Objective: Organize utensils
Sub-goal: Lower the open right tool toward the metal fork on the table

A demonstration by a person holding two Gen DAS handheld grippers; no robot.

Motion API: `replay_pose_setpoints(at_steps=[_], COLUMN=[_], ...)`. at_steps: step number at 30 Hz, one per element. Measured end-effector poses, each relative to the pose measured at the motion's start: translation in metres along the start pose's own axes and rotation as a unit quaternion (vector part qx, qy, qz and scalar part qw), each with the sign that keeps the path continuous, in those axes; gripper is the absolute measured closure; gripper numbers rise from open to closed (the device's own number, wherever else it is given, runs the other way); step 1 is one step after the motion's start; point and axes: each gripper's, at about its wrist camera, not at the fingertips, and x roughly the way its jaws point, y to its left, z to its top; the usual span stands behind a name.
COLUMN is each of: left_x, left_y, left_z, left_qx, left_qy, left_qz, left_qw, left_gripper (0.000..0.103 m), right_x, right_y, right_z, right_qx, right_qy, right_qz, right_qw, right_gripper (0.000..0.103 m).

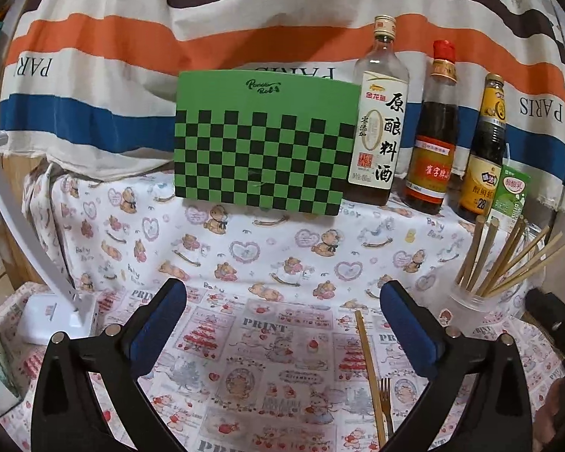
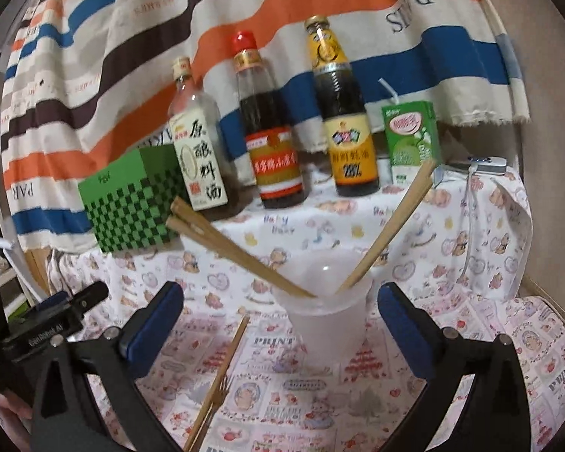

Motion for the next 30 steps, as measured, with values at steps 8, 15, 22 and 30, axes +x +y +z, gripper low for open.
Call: replay_pose_setpoints(at_steps=[8,15,22,30], left_x=[0.000,0.000,0.005,0.002], left_y=[0.004,0.019,0.033,0.025], left_z=[0.001,0.004,0.004,0.004], left_qx=[-0.012,-0.044,-0.091,-0.065], left_qy=[-0.001,0.002,0.024,0.015], left_qz=[0.027,0.035,0.022,0.034], left_qw=[0.9996,0.9984,0.9954,0.9972], left_gripper=[0.001,0.001,0.001,0.001], right_x=[0.044,0.072,0.079,0.082], right_y=[0.025,0.044,0.052,0.053], right_z=[-0.029,-0.063,-0.075,-0.078], right_qx=[-0.037,-0.061,-0.091,-0.094], right_qy=[0.149,0.254,0.280,0.294], right_qz=[0.055,0.063,0.046,0.041], right_qw=[0.987,0.963,0.955,0.950], right_gripper=[0.019,0.055,0.059,0.062])
